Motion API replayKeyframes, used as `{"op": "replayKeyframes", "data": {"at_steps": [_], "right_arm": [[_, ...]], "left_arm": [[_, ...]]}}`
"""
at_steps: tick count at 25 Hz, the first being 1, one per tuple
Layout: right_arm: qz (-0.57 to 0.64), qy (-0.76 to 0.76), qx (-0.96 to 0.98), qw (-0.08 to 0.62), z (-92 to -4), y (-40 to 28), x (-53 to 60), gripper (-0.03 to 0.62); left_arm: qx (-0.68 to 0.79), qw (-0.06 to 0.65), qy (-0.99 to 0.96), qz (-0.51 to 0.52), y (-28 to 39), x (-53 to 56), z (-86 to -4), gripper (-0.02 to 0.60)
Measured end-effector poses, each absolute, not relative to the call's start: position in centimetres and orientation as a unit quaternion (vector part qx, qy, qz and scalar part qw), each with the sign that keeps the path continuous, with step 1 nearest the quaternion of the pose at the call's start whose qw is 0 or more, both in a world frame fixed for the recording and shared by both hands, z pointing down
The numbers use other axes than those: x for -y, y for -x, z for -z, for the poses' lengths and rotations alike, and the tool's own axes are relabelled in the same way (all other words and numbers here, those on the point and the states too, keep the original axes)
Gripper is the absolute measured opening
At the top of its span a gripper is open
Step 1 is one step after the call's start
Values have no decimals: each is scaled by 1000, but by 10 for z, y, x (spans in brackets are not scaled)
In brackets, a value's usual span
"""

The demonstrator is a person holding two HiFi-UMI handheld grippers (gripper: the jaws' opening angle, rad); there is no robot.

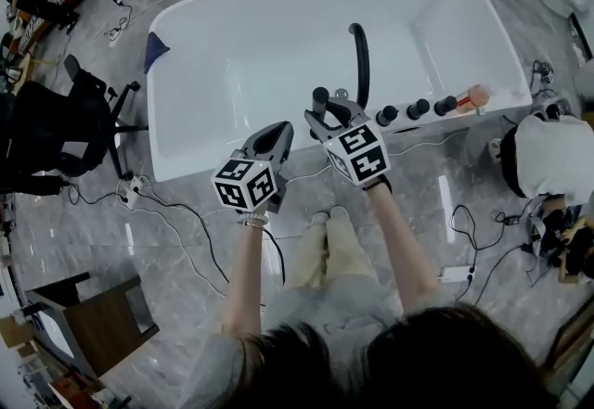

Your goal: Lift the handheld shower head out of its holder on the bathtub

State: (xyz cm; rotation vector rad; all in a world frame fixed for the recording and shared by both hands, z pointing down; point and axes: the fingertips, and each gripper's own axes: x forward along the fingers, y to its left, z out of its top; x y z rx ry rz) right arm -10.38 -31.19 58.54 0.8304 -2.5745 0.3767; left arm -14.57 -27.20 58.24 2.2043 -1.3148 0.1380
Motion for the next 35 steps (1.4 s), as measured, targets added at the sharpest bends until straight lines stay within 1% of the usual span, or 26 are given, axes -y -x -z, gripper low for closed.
{"op": "replayKeyframes", "data": {"at_steps": [9,18,29,35], "right_arm": [[-128,-304,925,189,-544,92,301,133],[-119,-315,929,154,-495,81,286,133],[-100,-334,931,110,-430,53,268,133],[-83,-334,934,98,-399,43,260,133]], "left_arm": [[480,265,-835,-40,133,261,-544,5],[463,236,-854,-25,121,242,-499,5],[438,179,-881,-10,98,223,-440,5],[421,146,-895,-27,85,214,-421,5]]}}
